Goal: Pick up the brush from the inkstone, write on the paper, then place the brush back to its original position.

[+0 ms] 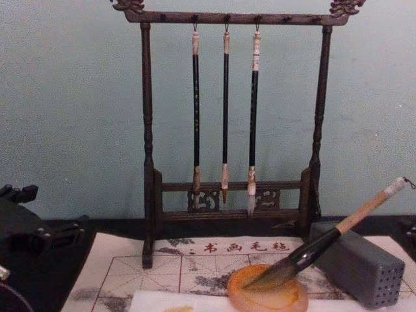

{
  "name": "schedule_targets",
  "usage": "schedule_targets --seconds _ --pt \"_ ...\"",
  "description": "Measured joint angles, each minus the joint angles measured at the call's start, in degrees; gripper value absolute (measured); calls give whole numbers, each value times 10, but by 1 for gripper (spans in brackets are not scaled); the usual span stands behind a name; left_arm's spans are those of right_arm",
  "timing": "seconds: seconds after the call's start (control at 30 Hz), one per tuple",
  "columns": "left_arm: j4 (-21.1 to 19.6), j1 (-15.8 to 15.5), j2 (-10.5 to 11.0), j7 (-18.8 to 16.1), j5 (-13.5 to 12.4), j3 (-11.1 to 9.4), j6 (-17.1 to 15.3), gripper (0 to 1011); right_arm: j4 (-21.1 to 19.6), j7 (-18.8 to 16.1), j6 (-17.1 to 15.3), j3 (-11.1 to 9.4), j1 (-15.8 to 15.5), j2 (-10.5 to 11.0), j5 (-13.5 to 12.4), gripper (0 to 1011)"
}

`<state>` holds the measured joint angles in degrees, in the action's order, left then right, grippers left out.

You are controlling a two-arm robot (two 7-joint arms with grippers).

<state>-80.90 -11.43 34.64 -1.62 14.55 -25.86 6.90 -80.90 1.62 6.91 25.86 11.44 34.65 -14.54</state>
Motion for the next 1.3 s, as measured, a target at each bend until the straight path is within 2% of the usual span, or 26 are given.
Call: schedule_targets --seconds 1.3 --pt "0 0 0 0 0 0 0 1001 0 0 0 0 0 0 0 1002"
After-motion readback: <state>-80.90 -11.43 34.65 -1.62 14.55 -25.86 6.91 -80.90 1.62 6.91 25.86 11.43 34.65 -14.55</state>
